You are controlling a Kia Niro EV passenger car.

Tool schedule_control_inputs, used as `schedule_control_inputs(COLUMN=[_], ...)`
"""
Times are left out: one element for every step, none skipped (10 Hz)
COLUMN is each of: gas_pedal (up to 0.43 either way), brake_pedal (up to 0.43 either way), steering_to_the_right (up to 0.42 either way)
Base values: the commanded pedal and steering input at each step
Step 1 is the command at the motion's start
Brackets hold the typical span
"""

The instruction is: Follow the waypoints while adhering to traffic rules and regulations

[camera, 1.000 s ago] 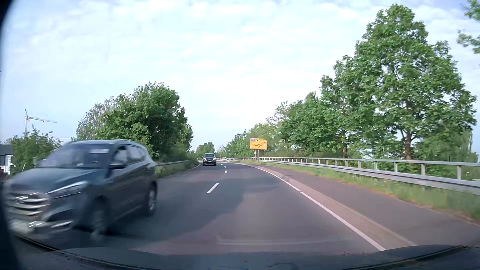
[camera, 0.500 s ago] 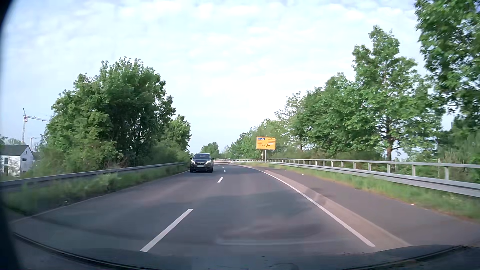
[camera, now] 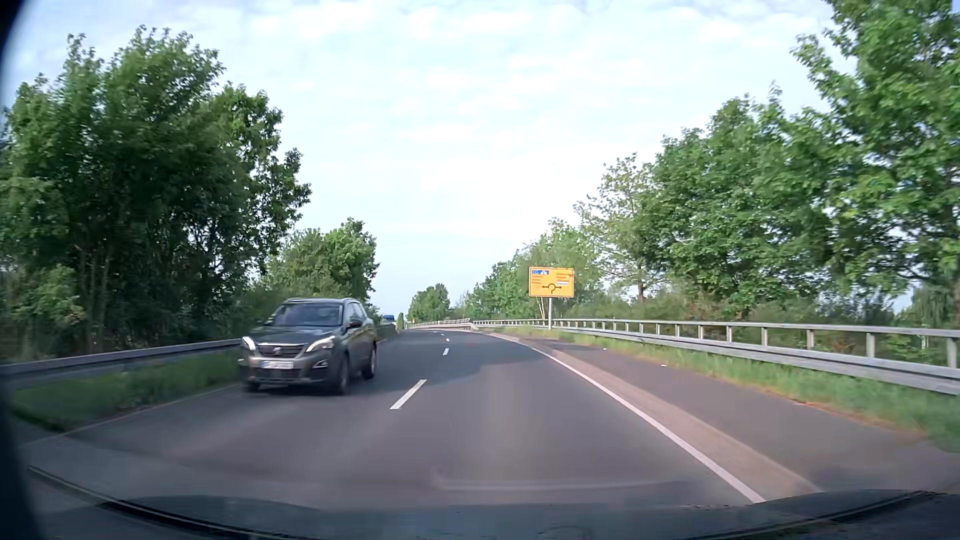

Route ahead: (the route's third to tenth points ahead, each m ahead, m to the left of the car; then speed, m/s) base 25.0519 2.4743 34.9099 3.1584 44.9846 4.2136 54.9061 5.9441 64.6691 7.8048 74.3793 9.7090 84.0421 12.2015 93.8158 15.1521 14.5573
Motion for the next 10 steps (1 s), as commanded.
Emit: schedule_control_inputs(gas_pedal=[0.157, 0.157, 0.157, 0.157, 0.157, 0.157, 0.157, 0.157, 0.157, 0.157], brake_pedal=[0.0, 0.0, 0.0, 0.0, 0.0, 0.0, 0.0, 0.0, 0.0, 0.0], steering_to_the_right=[-0.02, -0.02, -0.021, -0.02, -0.021, -0.021, -0.021, -0.021, -0.021, -0.02])
